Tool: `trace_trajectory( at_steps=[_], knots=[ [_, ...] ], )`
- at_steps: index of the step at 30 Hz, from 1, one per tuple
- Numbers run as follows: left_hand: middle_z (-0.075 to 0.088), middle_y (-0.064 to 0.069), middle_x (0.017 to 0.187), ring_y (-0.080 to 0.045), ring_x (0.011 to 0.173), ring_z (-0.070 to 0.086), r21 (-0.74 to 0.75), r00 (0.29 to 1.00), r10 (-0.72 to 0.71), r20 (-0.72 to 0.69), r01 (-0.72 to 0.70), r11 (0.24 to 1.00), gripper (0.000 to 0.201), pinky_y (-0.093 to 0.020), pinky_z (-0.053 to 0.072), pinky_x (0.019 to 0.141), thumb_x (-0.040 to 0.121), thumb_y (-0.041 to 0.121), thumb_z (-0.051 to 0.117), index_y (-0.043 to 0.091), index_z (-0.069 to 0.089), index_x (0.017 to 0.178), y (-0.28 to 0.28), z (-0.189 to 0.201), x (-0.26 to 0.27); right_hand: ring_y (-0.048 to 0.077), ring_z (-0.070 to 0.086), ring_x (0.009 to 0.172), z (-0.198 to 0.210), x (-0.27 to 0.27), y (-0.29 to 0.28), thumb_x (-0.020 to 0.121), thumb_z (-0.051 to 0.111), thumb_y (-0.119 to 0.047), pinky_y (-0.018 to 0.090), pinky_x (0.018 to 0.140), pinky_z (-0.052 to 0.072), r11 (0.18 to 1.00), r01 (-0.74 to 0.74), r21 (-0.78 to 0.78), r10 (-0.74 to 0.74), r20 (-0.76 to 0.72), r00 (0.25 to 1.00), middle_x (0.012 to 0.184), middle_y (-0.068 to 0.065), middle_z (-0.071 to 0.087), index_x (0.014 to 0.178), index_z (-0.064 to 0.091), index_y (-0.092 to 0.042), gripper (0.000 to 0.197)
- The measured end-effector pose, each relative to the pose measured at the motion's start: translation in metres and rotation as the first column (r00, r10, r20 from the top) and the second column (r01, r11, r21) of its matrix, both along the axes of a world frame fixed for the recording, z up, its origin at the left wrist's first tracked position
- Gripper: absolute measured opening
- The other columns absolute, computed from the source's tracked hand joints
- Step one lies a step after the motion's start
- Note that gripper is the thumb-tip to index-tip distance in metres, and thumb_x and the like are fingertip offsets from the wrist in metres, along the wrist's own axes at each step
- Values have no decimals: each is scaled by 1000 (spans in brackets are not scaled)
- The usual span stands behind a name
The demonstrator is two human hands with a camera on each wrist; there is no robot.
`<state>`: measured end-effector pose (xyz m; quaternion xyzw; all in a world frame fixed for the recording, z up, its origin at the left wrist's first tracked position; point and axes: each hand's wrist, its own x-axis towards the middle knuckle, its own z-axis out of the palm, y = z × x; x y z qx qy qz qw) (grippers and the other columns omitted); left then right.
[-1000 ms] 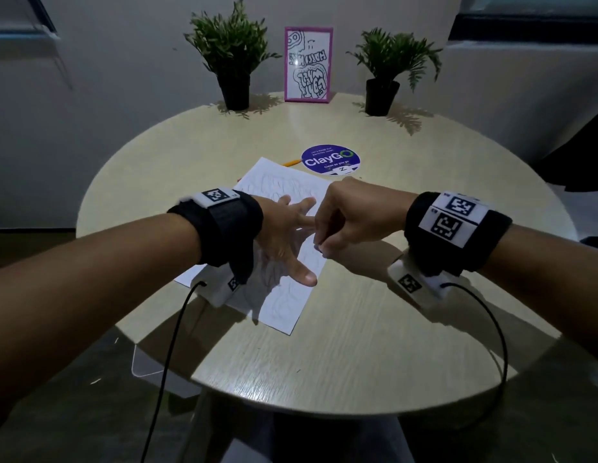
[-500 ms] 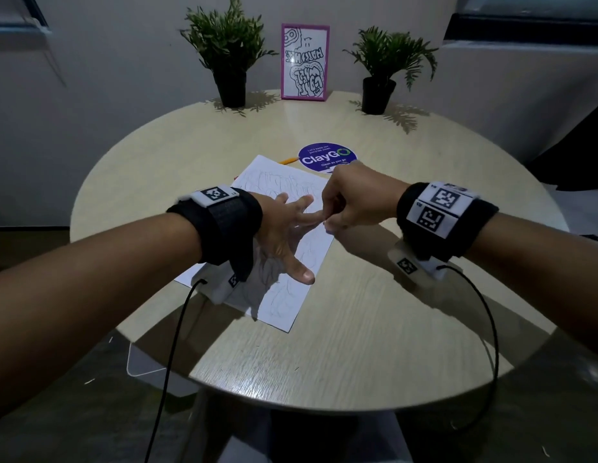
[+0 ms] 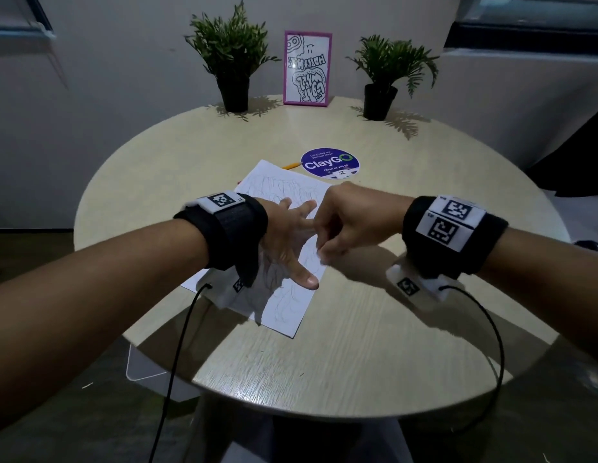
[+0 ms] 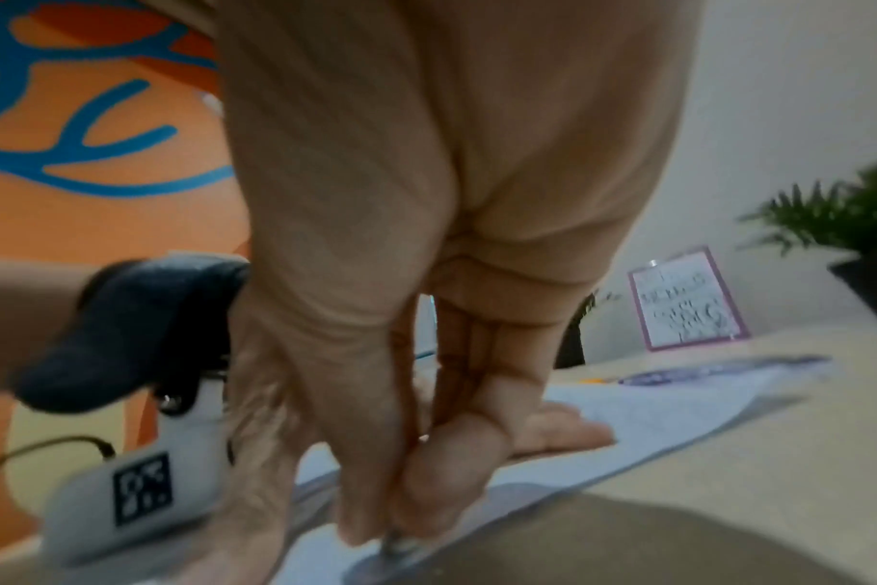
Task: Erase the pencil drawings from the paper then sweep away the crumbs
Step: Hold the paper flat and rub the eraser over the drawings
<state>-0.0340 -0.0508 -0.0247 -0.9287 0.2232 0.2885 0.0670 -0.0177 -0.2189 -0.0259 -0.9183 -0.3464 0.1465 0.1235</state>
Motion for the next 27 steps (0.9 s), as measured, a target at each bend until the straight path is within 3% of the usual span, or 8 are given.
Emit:
trace_trajectory(
  at_steps=[3, 7, 9, 13, 19, 22, 25, 27],
  knots=[
    [-23, 4, 164, -33, 151, -18, 17, 1000, -24, 15, 24, 1000, 113, -59, 10, 119, 71, 76, 65, 50, -9, 152, -2, 3, -3, 1, 63, 57, 2, 5, -3, 78, 85, -25, 12, 56, 43, 1000, 10, 17, -8, -69, 998, 64, -6, 72, 75, 79, -16, 12],
    [-26, 9, 162, -33, 151, -17, 40, 1000, -25, 14, 24, 999, 123, -63, 12, 119, 66, 82, 63, 52, -24, 147, -1, -4, 3, -1, 57, 54, 2, 33, -17, 75, 86, -27, 20, 61, 42, 990, 143, 15, -144, 84, 986, 56, -8, 68, 65, 74, -18, 18],
    [-26, 9, 162, -32, 151, -18, 31, 1000, -25, 11, 25, 999, 121, -62, 11, 119, 67, 81, 64, 52, -21, 148, -1, -2, 1, -1, 56, 53, 2, 25, -10, 74, 87, -24, 18, 57, 40, 993, 115, 9, -115, 91, 989, 55, -8, 65, 62, 70, -20, 21],
    [-15, 4, 165, -30, 151, -18, -18, 1000, 7, 3, -7, 1000, 97, -56, 11, 120, 74, 72, 67, 51, 13, 152, -2, 8, -7, -1, 61, 54, 1, -5, 6, 76, 86, -21, 11, 54, 42, 1000, -27, 14, 28, -53, 998, 59, -9, 69, 71, 75, -14, 15],
    [-28, 15, 161, -27, 151, -20, 9, 1000, 1, 8, -2, 1000, 124, -62, 11, 119, 61, 85, 65, 55, -19, 148, 3, -8, 7, 2, 56, 54, 1, 30, -9, 74, 87, -25, 25, 59, 41, 991, 134, -16, -131, 123, 984, 57, -8, 66, 62, 70, -22, 21],
    [-26, 15, 161, -26, 151, -20, -8, 1000, 0, 4, 1, 1000, 119, -60, 11, 119, 64, 82, 66, 55, -12, 149, 3, -6, 5, 3, 55, 56, 0, 16, -2, 75, 86, -22, 20, 56, 40, 998, 67, -22, -63, 130, 989, 60, -8, 63, 67, 68, -17, 20],
    [-18, 7, 164, -28, 151, -19, -35, 1000, 20, -5, -20, 999, 106, -58, 9, 120, 71, 75, 67, 52, 4, 153, 1, 1, -1, -3, 62, 59, 0, -4, 3, 78, 85, -25, 11, 54, 43, 1000, -23, -8, 23, -11, 1000, 63, -10, 69, 73, 73, -16, 16],
    [-21, 9, 164, -28, 151, -20, -24, 1000, 16, -8, -16, 1000, 110, -60, 8, 120, 68, 78, 66, 53, 0, 152, 1, 0, 1, -2, 62, 59, 1, 0, 1, 78, 85, -27, 11, 55, 43, 1000, -17, -17, 16, -34, 999, 64, -9, 71, 74, 74, -17, 16]
  ],
)
